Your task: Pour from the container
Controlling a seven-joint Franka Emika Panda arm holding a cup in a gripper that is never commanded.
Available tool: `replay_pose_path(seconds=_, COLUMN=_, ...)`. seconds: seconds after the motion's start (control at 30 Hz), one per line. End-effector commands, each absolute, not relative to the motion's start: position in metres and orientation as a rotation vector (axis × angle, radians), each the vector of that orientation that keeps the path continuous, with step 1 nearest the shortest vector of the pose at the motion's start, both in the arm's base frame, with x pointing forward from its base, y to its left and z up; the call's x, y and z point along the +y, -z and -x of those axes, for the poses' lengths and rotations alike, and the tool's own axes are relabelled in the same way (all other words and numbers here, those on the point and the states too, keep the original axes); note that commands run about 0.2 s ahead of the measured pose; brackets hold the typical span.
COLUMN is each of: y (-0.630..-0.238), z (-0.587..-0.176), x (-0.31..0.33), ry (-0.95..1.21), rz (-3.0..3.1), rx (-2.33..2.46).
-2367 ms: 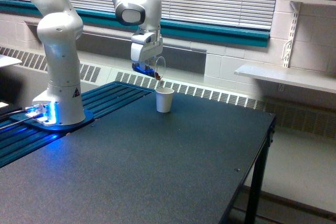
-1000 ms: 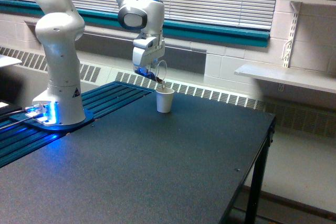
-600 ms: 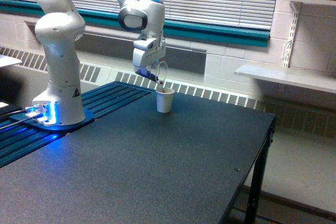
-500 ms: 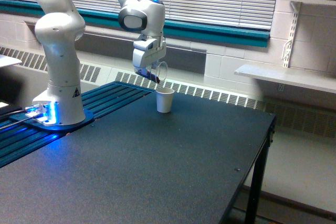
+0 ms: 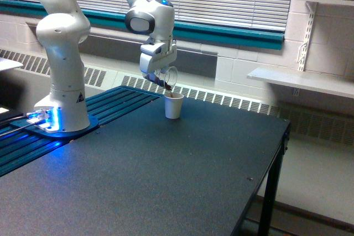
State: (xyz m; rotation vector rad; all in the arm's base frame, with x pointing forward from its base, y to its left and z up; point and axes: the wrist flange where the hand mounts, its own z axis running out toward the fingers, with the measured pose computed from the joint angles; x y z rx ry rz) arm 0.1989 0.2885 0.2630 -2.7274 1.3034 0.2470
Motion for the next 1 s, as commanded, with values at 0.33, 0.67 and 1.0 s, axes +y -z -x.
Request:
replay_pose_path(seconds=0.33, y=-0.258, z=-0.208, x=0.281, ry=-0.279, rz=2.709, rx=1.322)
replay_pose_path(seconds=0.67, y=-0.257, z=-0.214, x=0.280, ry=-0.294, rz=2.708, rx=1.325)
replay_pose_path(seconds=1.0, y=-0.258, z=-0.222, x=0.280, ry=-0.304, rz=2.694, rx=1.326)
